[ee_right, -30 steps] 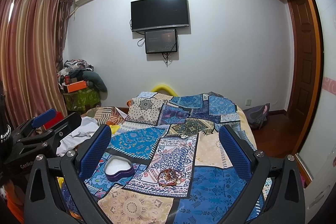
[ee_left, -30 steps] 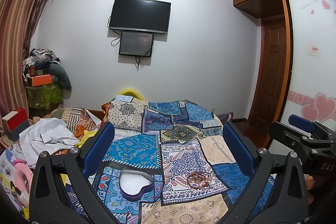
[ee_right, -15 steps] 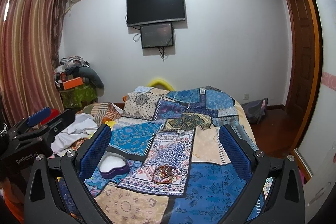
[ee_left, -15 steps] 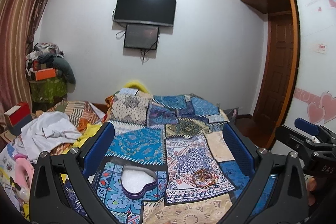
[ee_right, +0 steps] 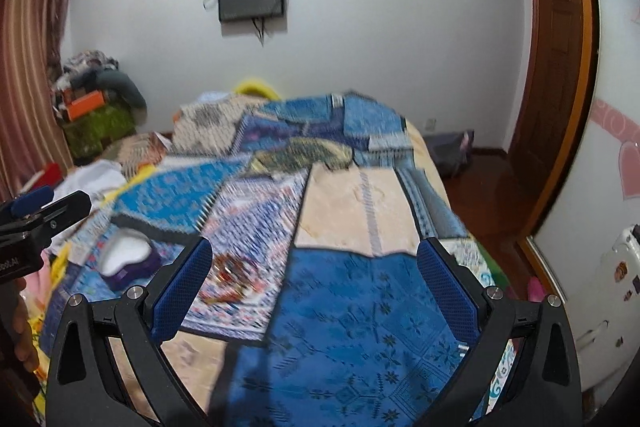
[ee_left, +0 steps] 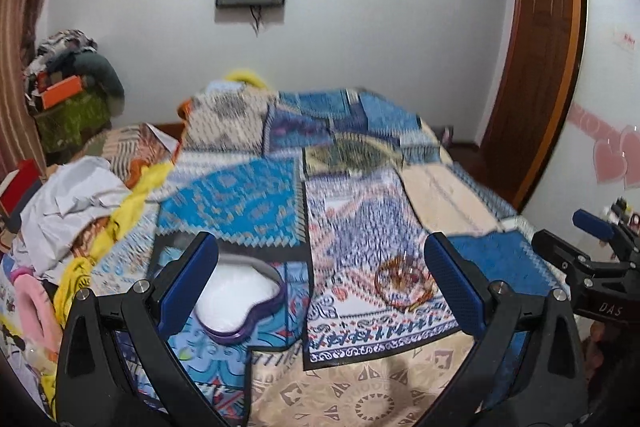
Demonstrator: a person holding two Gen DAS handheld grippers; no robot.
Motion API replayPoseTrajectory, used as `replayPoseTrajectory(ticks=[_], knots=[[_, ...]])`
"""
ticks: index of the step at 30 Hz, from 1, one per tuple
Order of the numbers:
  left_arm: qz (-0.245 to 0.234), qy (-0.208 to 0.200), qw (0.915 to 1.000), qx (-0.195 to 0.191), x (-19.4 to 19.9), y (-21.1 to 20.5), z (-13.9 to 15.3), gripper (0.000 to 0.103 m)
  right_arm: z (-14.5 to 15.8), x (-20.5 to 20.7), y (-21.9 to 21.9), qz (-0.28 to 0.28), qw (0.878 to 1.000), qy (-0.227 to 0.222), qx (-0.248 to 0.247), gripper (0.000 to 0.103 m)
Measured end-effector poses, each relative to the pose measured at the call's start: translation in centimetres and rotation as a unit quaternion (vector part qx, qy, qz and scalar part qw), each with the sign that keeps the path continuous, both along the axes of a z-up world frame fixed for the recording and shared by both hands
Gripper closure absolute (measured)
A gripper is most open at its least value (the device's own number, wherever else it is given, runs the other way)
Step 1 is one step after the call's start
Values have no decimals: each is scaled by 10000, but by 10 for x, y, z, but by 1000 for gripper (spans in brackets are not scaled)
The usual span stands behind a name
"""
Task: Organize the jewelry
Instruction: 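Move both tools down to the tangled jewelry pile on the quilt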
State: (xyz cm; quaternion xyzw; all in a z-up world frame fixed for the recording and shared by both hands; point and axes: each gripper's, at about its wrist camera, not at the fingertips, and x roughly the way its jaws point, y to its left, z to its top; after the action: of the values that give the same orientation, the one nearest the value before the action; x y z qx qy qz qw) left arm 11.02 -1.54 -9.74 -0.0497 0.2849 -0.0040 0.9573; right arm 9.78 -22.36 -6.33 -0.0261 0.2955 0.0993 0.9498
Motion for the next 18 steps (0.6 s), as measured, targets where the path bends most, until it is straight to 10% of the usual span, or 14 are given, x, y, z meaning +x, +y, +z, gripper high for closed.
replayPoseTrajectory(ticks=[8, 18], knots=[[-300, 669, 9973, 21, 33, -18, -45, 6, -32, 23, -9, 122, 9984, 557, 57, 1], [-772, 1227, 9891, -251, 61, -31, -78, 52, -54, 46, -9, 538, 9928, 1013, 357, 27]])
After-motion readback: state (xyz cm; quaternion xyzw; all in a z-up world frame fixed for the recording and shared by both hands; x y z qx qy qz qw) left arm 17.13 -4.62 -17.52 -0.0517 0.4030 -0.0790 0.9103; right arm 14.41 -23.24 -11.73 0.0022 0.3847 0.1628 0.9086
